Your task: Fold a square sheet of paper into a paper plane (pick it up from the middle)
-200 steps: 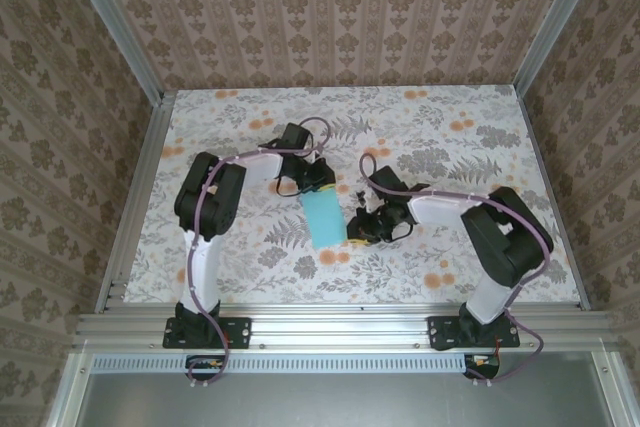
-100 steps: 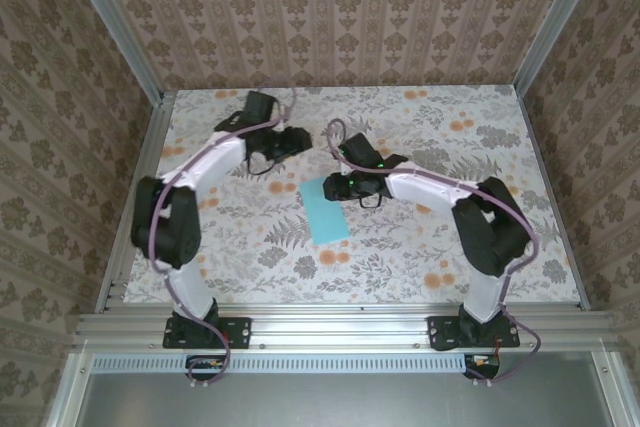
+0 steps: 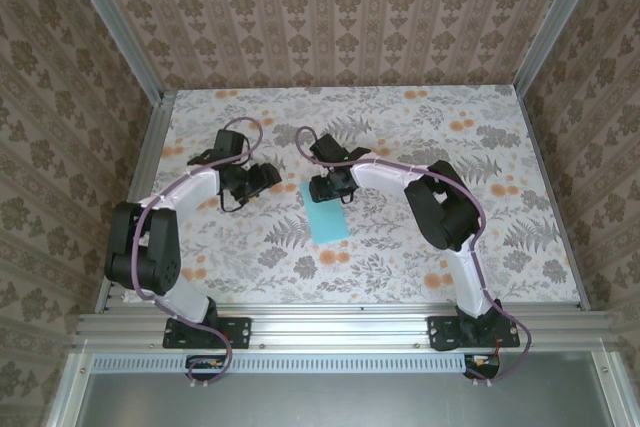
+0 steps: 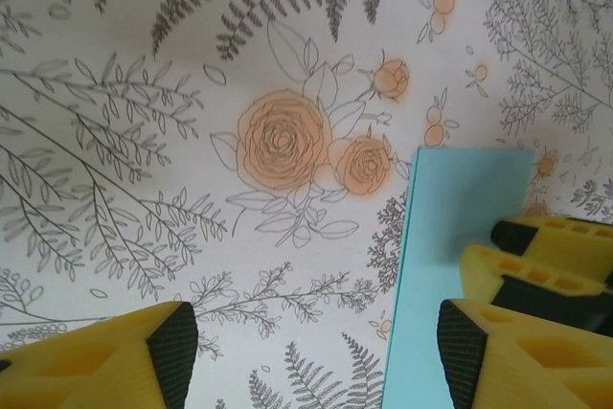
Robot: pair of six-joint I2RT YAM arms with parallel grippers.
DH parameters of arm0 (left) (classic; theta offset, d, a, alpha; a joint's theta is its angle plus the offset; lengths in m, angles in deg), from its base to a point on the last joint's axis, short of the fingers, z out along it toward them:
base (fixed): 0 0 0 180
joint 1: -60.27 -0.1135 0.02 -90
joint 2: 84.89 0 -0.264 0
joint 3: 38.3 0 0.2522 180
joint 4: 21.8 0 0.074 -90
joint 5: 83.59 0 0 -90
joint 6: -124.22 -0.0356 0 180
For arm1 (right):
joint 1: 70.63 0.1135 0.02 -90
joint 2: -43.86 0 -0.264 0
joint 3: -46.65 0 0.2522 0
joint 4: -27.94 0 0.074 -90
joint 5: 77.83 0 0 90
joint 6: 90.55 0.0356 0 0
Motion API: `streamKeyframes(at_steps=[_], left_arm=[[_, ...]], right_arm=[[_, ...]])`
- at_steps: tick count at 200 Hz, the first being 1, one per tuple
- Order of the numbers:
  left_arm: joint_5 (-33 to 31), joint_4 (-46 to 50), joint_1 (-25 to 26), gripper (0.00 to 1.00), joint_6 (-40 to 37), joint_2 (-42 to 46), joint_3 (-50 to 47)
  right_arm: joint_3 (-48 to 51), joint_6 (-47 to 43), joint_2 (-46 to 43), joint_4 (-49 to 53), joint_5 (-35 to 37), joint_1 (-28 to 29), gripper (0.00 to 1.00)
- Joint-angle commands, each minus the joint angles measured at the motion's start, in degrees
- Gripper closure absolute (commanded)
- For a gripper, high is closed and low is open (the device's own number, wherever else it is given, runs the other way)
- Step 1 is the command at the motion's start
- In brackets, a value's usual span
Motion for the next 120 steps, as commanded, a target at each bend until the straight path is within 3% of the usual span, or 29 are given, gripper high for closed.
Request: streamKeyframes(at_steps=[1,65,120], left_arm=[[3.80,-4.51,0.43,0.29,2.92,2.27,-2.92],[9.69,-10.67,8.01,0.28,10.88,3.74,-10.61],[9.97,-12.47,12.94,0.33,14.91,4.53,-13.92]], right_arm=[[-0.87,3.80,2.20,3.92,3.98,-0.27,0.54],[7.62,25.19,1.88,-0.67,2.03,-3.35,0.52],[11.98,31.96,-3.20,-4.18,2.11,-5.48,0.52]])
